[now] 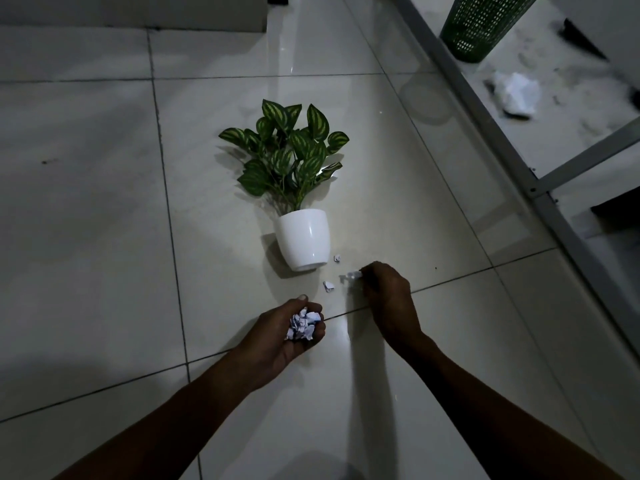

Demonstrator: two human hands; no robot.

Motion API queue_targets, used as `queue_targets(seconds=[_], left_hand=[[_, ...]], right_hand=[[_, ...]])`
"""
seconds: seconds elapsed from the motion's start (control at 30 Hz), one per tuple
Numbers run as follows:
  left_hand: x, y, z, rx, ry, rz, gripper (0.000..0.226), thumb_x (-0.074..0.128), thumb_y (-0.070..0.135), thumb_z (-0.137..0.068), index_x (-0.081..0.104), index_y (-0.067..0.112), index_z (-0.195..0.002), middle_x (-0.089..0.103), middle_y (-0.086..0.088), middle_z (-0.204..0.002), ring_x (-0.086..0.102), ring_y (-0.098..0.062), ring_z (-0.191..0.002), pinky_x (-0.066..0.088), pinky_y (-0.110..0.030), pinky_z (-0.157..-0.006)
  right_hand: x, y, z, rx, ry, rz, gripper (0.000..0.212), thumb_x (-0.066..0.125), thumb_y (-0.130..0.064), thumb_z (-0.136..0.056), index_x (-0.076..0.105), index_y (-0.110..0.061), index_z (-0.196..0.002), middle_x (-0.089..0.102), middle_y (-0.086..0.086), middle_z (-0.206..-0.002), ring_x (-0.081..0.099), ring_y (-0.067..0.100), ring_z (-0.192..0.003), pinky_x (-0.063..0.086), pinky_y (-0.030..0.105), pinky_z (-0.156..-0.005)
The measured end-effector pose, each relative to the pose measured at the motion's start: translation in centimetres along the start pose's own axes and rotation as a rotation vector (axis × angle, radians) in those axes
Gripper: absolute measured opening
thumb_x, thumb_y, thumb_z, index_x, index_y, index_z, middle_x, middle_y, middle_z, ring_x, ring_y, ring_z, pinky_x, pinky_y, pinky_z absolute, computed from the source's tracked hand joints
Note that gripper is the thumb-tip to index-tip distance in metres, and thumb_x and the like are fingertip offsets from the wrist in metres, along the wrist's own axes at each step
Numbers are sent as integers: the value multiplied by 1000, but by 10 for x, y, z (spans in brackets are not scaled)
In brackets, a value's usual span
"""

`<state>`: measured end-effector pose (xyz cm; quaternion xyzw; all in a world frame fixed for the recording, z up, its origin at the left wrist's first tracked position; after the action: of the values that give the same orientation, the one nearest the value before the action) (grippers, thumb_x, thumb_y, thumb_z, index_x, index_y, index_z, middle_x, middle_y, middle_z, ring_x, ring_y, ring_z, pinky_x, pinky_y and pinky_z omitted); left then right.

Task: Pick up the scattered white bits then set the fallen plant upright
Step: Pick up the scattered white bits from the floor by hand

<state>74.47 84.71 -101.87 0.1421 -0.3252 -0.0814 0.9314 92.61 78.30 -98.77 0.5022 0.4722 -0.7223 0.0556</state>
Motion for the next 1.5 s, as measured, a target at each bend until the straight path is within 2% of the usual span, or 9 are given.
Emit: queue_targets(seconds=[0.23, 0.33, 0.43, 0.7, 0.83, 1.0, 1.17, 1.3, 1.5], left_hand=[[1, -1, -2, 16, 24, -18, 25, 53, 20, -95, 65, 0, -86, 65, -8, -73, 64, -16, -64, 60, -29, -73], [1, -2, -2, 16, 21, -18, 25, 53, 20, -95, 65, -1, -88, 64, -12, -80, 65, -19, -66, 60, -31, -74], [3, -1, -2, 32, 21, -24, 29, 50, 20, -96, 66, -3, -104, 67, -19, -101, 68, -26, -81, 61, -33, -73], [5, -3, 4, -38, -40, -3, 34, 53, 31, -94, 70, 4, -103, 77, -14, -95, 74, -23, -86, 60, -33, -76], [8, 0, 5, -20, -91, 26, 40, 49, 28, -96, 63, 2, -122, 70, -18, -116, 69, -26, -98, 56, -36, -87], [-1, 5, 2, 4, -28, 36, 23, 61, 25, -89, 69, 5, -97, 75, -12, -83, 72, -21, -68, 62, -33, -65], [-5, 6, 2, 10, -14, 32, 18, 66, 22, -87, 71, 6, -88, 74, -13, -78, 72, -20, -64, 60, -29, -61], [-8, 6, 2, 36, -1, 25, 16, 66, 20, -86, 74, 7, -80, 75, -12, -79, 72, -20, -65, 60, -29, -60], [-9, 10, 4, 56, -15, 16, 18, 64, 18, -86, 76, 9, -75, 75, -12, -78, 73, -19, -66, 60, -28, -59]], right_hand=[[-2, 15, 14, 298, 47, -249, 12, 63, -11, -93, 72, -17, -98, 73, -3, -87, 68, 11, -79, 43, 3, -62], [-8, 3, 20, 376, 109, -401, 14, 63, -6, -89, 73, -13, -96, 75, 2, -86, 72, 19, -80, 51, 14, -68], [2, -38, 36, 257, 3, -501, 14, 64, -5, -89, 71, -16, -94, 74, -1, -82, 71, 15, -74, 58, 29, -70], [19, -87, 72, -12, -190, -302, 19, 59, -26, -95, 72, -32, -108, 70, -22, -96, 65, -7, -90, 50, 6, -70], [5, -79, 61, 121, -71, -558, 30, 45, -12, -90, 73, -21, -94, 76, -5, -89, 73, 11, -83, 59, 23, -71], [8, -35, 24, 512, 21, -868, 29, 39, 4, -93, 68, 4, -98, 74, 21, -90, 72, 28, -78, 62, 27, -68], [6, -17, -4, 318, 91, -336, 29, 46, 0, -91, 69, -14, -102, 70, 4, -99, 65, 16, -87, 56, 33, -81], [28, -38, -18, -94, -193, 139, 41, 58, -10, -92, 57, -7, -133, 56, 13, -137, 52, 31, -120, 41, 38, -103], [37, -54, 9, -319, -259, 385, 44, 67, -18, -88, 59, -10, -130, 58, 9, -133, 54, 31, -110, 53, 41, -80]])
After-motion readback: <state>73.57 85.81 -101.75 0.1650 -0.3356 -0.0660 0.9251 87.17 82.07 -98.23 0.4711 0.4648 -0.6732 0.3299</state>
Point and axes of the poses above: each hand's wrist, its own z-axis away from the middle knuckle, its own x-axis out of the palm, y = z × x, the point moved 7 cm from there along -z, towards the middle knuckle
